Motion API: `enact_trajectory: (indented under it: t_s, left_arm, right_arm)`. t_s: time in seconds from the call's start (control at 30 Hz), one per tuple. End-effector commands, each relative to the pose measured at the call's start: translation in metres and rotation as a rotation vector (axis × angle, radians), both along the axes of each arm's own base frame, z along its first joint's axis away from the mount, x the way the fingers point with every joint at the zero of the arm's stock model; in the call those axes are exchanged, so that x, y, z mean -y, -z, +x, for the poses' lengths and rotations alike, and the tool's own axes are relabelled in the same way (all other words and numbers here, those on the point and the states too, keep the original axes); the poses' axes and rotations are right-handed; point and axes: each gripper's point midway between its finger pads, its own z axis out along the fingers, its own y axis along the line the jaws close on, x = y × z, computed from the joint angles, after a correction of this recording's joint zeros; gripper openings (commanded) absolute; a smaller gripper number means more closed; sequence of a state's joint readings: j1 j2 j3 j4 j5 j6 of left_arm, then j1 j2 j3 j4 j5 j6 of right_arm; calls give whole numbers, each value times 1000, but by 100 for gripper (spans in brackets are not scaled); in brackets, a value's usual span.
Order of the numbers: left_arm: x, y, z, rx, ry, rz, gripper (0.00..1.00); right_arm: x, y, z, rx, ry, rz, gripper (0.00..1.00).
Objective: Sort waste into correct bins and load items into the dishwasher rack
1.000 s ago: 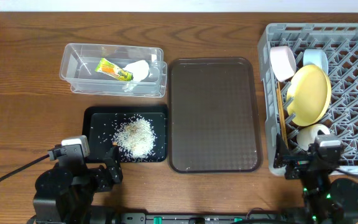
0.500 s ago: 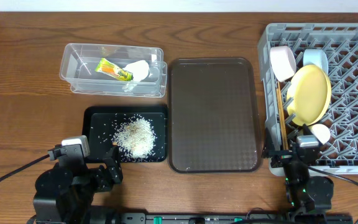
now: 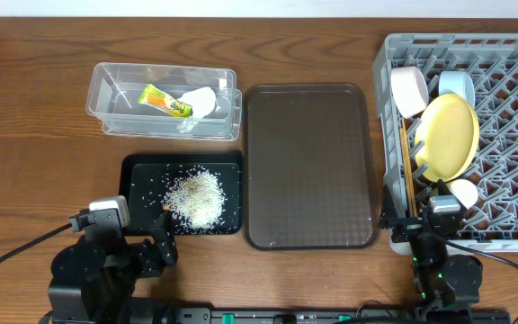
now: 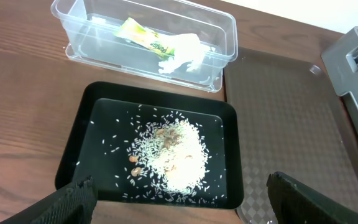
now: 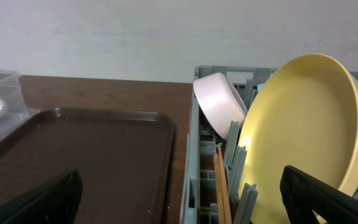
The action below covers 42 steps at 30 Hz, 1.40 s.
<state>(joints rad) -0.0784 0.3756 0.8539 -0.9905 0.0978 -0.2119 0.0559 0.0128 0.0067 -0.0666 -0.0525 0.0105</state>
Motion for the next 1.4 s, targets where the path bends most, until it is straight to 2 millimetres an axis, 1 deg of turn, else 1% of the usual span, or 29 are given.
enact_trajectory:
  t_s: [0.0,0.37,0.4,0.47,0.53,0.63,0.7,0.8,0.93,1.03,1.2,1.23,1.3,1.37]
  left_arm:
    - [-3,0,0,4,-10,14,90]
    - [-3,0,0,4,-10,14,90]
    - [-4,0,0,3,-10,25,89]
    - [-13,1,-1,6,-38,79,89]
    - [-17,2,-2,14,-55,90,89]
    - [-17,13,2,45,-59,88,89]
    - [-17,28,9,76,-61,84,90]
    - [-16,46,23,165,-65,75,90]
    - [-14,64,43,288,-70,62,90]
    - [-13,71,57,375,-73,53,90]
    - [-12,70,75,516,-81,39,90]
    - [-12,72,77,530,-82,38,90]
    - [-12,83,80,525,-84,38,90]
    - [-12,94,78,475,-82,45,90]
  right_arm:
    - [-3,0,-1,3,-14,-15,99]
    - [-3,0,-1,3,-14,-15,99]
    - [-3,0,-1,3,-14,-15,99]
    - [-3,0,-1,3,-14,-15,99]
    - [-3,0,-1,3,-14,-15,99]
    - [-3,0,-1,3,-14,-15,99]
    - [-3,0,-1,3,-14,-15,99]
    - [-3,0,-1,3,-14,-15,99]
    - [-3,0,-1,3,-14,-15,99]
    - [-3,0,-1,3,-14,-15,99]
    - [-3,0,-1,3,-14,-15,99]
    - [-3,0,-1,3,-14,-15,99]
    - [-3,0,-1,3,-14,-15,99]
    - [-3,0,-1,3,-14,-15,99]
